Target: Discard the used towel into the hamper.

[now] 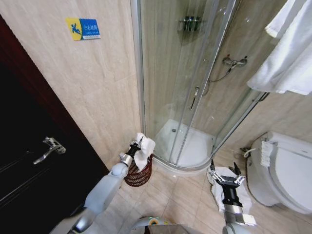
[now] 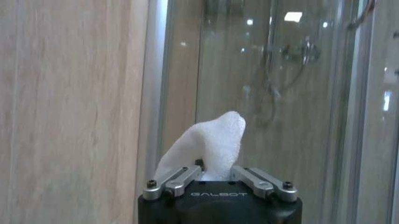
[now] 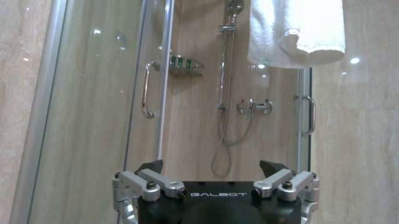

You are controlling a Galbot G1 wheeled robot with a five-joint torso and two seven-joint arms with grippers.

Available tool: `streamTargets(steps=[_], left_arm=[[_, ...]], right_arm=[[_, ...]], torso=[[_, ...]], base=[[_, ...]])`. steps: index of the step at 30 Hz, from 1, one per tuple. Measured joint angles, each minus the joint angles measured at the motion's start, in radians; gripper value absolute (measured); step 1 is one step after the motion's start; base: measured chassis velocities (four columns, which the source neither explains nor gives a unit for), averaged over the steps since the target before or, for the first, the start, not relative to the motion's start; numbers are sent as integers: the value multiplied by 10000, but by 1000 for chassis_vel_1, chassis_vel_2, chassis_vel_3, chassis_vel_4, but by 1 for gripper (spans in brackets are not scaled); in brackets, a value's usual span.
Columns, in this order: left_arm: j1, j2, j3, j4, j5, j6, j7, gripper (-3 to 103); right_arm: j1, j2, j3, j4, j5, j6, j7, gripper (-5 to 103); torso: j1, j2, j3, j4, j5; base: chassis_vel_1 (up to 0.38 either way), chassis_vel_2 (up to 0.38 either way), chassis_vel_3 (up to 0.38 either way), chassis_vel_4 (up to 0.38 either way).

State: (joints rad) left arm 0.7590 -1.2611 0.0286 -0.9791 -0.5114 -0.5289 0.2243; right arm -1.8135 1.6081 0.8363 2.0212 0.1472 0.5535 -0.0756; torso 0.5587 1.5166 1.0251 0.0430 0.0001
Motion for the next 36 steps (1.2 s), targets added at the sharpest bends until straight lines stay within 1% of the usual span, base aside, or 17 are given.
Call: streamTargets(steps=[6,8,12,14,17,19,20,21,24,26,27,28,29,30,33,34,36], left_arm=[[-244,-288,201,1111,127,-114,7,7],[-477,-468,309,1926,429,-348,91,7],[-640,-654,296,2486,595,-435,92,7],[-845,-926,193,3106,951,-467,-42,7],[-949,-1037,203,3392,1096,-296,-292,7],[-1042,-1186,234,3540,1137,144,-857,7],[-1042,-1186,234,3540,1137,144,-857,7],[-1057,-1239,238,3548,1131,296,-1079,7],[-1072,-1431,313,3536,1163,879,-1983,7],[-1072,-1443,322,3530,1166,919,-2067,7],[-1096,-1536,341,3517,1206,1012,-2477,7],[-1105,-1557,341,3513,1210,1021,-2566,7],[-1140,-1635,334,3466,1211,1053,-2907,7],[-1140,-1635,334,3466,1211,1053,-2907,7],[-1216,-1781,231,3340,1093,1145,-3742,7],[-1216,-1781,231,3340,1093,1145,-3742,7],[-1254,-1840,174,3202,833,1255,-4322,7]], right_arm=[[-78,0,17,-39,45,63,-9,100],[-110,0,16,-68,56,126,-28,100],[-128,0,21,-70,64,147,-32,100],[-143,0,52,-68,93,174,-32,100],[-153,0,68,-69,110,198,-33,100],[-171,0,68,-73,115,240,-38,100],[-171,0,68,-73,115,240,-38,100],[-179,0,67,-74,116,249,-41,100],[-195,0,83,-85,147,279,-44,100],[-195,0,86,-85,152,279,-45,100],[-186,0,93,-86,169,280,-45,100],[-182,0,93,-85,170,280,-45,100],[-167,0,93,-86,172,280,-45,100],[-167,0,93,-86,172,280,-45,100],[-129,0,71,-96,166,278,-45,100],[-129,0,71,-96,166,278,-45,100],[-118,1,66,-97,162,274,-46,100]], torso=[[0,0,0,0,-1],[0,0,0,1,1],[0,0,0,1,1],[0,0,0,-1,0],[0,0,0,0,1],[0,0,0,1,1],[0,0,0,1,1],[0,0,0,1,1],[0,0,0,0,0],[0,0,0,0,1],[0,0,0,1,1],[0,0,0,1,1],[0,0,0,0,0],[0,0,0,0,0],[0,0,0,0,1],[0,0,0,0,1],[0,0,0,0,0]], base=[[0,0,0,0],[0,0,0,0],[0,0,0,0],[0,0,0,0],[0,0,0,0],[0,0,0,0],[0,0,0,0],[0,0,0,0],[0,0,0,0],[0,0,0,0],[0,0,0,0],[0,0,0,0],[0,0,0,0],[0,0,0,0],[0,0,0,0],[0,0,0,0],[0,0,0,0]])
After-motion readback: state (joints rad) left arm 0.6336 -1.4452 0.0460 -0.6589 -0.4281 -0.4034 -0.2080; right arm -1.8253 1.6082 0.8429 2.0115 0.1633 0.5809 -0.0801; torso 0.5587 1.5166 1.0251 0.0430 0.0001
